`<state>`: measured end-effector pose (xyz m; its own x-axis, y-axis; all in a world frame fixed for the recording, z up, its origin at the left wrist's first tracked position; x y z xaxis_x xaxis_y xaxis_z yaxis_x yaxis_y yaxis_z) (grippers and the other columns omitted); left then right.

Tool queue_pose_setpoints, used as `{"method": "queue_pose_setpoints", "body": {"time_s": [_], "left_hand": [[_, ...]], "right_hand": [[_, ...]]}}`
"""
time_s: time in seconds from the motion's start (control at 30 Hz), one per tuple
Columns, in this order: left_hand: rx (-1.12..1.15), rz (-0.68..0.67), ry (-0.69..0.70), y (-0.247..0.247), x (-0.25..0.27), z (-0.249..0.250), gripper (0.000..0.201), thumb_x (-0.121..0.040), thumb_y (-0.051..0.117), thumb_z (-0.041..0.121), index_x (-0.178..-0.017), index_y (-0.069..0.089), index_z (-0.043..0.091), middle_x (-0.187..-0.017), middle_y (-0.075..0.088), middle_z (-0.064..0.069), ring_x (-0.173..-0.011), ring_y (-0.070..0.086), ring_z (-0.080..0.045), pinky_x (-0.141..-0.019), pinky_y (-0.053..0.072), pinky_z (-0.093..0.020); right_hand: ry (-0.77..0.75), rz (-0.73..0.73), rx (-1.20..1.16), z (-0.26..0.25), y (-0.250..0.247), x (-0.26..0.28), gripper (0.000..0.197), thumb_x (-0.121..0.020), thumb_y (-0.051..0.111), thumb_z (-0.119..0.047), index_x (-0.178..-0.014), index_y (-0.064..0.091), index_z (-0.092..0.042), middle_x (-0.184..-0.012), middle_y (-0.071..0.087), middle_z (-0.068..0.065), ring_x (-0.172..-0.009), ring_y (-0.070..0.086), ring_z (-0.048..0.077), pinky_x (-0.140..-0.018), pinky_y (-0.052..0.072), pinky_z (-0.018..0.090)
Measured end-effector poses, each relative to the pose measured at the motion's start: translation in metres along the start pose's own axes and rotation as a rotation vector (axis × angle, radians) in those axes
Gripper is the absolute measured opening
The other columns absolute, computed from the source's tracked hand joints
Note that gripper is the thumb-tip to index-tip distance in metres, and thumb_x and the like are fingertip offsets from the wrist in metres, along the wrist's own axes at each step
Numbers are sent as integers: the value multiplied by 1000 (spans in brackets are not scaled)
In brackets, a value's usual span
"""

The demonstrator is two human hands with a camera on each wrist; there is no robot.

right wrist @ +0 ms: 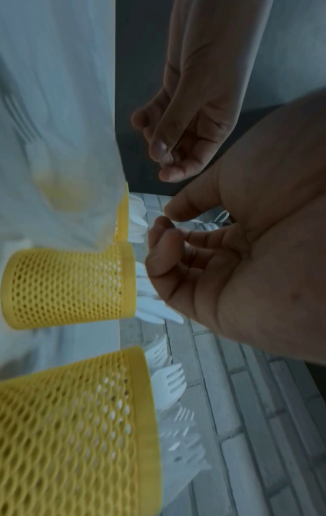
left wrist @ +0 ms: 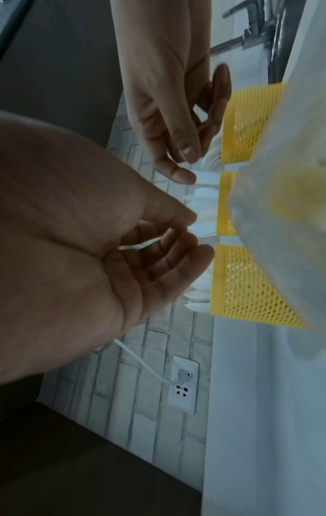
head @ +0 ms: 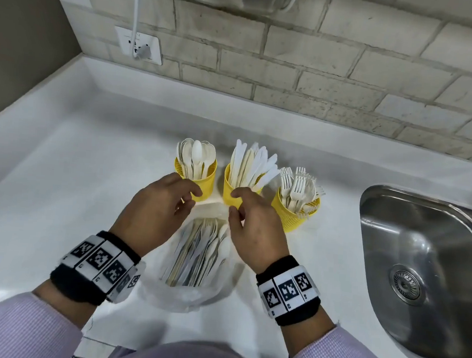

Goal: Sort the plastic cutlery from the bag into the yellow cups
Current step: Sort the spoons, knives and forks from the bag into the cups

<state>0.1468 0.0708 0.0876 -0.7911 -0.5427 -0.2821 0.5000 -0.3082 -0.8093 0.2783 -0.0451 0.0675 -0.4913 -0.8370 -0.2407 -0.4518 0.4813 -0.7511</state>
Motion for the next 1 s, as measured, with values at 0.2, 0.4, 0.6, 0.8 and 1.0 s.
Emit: {"method": "queue_pose_setpoints", "body": {"time_s": [0.2, 0.4, 0.6, 0.8, 1.0], "left_hand": [[-4, -211, -2, 26, 43, 11, 9, -86, 72, 23, -89, 69, 30, -71, 57, 12, -61, 58, -9, -58, 51, -33], [10, -432, -66, 64, 73, -6, 22, -89, 52, 37, -82, 65, 22, -74, 61, 7, -69, 59, -14, -63, 47, -33], [32, -586, -81, 84, 88, -20, 18, -87, 48, 37, -81, 62, 27, -76, 59, 9, -70, 58, -12, -67, 49, -34], [15, -635, -125, 83, 90, -35, 11, -91, 64, 28, -83, 56, 29, -82, 61, 11, -75, 57, -5, -68, 44, -23], [-86, -617, -240, 86, 90, -49, 30, -93, 66, 42, -109, 57, 19, -94, 62, 4, -90, 60, -17, -75, 44, -30]], "right_hand": [[-76, -162, -20, -30, 35, 29, 6, -94, 57, -17, -96, 62, -15, -85, 63, 2, -78, 59, 23, -67, 45, 34], [-39, -398, 10, -28, 73, 58, 16, -97, 48, -24, -92, 58, -13, -82, 67, 9, -76, 60, 33, -67, 50, 46], [36, -490, 93, -18, 84, 73, 18, -97, 47, -24, -92, 61, -14, -80, 68, 10, -75, 61, 32, -67, 51, 45], [95, -455, 335, -15, 79, 77, 28, -102, 42, -30, -77, 46, -18, -76, 61, 7, -74, 52, 33, -70, 27, 37], [280, -423, 458, 8, 76, 83, 38, -103, 39, -38, -70, 42, -19, -76, 60, 2, -76, 59, 32, -73, 28, 35]]}}
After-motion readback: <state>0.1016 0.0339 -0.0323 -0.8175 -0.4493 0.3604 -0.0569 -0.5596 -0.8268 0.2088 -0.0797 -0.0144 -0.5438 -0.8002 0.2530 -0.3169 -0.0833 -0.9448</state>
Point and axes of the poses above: each hand's wrist, its own x-axis away from the middle knuckle, its own y-axis out of the palm, z = x × y, the point moved 10 cm from there along -x, towards the middle knuckle
